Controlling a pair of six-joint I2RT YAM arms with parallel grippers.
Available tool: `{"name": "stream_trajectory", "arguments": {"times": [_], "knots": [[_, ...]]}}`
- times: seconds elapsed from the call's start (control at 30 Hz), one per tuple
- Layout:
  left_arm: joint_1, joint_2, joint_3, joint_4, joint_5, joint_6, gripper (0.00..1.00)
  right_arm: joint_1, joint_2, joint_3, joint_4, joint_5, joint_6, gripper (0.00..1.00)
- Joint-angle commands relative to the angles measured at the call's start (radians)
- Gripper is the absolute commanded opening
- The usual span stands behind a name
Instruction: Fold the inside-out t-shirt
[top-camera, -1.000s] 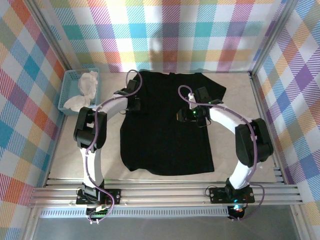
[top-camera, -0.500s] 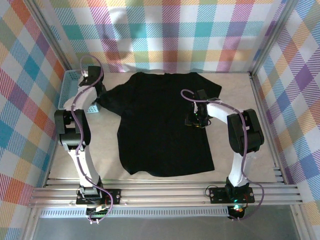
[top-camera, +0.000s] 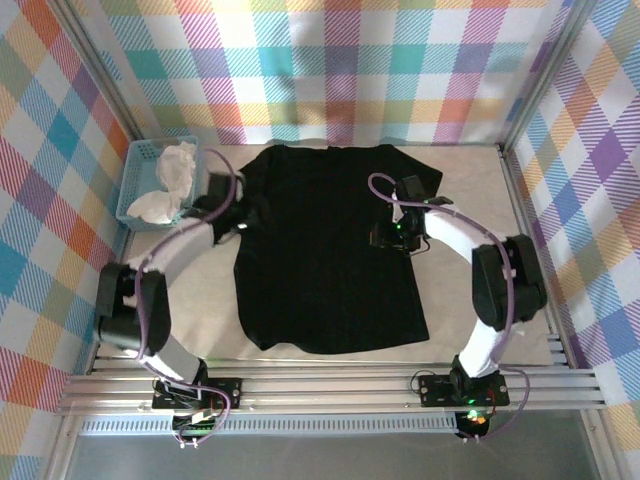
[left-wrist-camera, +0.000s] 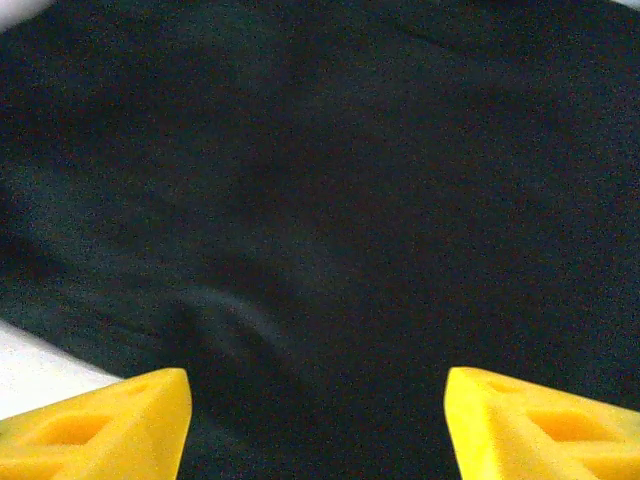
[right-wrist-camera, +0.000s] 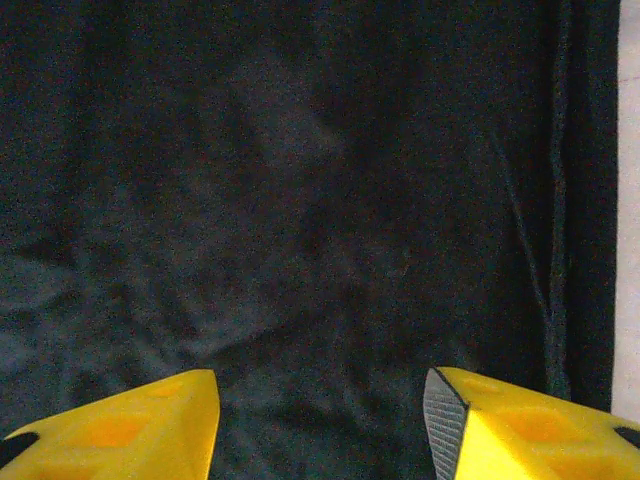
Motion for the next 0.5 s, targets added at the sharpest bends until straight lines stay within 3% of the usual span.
{"name": "stream_trajectory", "arguments": {"times": [0.0, 0.07, 0.17, 0.47], "knots": [[-0.142, -0.117, -0.142, 0.153, 0.147, 0.032, 0.71, 0.001, -0.074, -0.08, 0.045, -0.126, -0.014, 0.6], [-0.217, -0.13, -0.189, 0.162, 0.108, 0.034, 0.77, 0.001, -0.061, -0.103, 0.071, -0.189, 0.003, 0.6], [-0.236, -0.06, -0.181, 0.135, 0.104, -0.002, 0.77, 0.004, 0.016, -0.079, 0.092, -0.237, 0.034, 0.57], [-0.236, 0.169, -0.037, 0.083, 0.154, 0.024, 0.77, -0.019, 0.219, 0.076, 0.08, -0.134, 0.045, 0.52]]}}
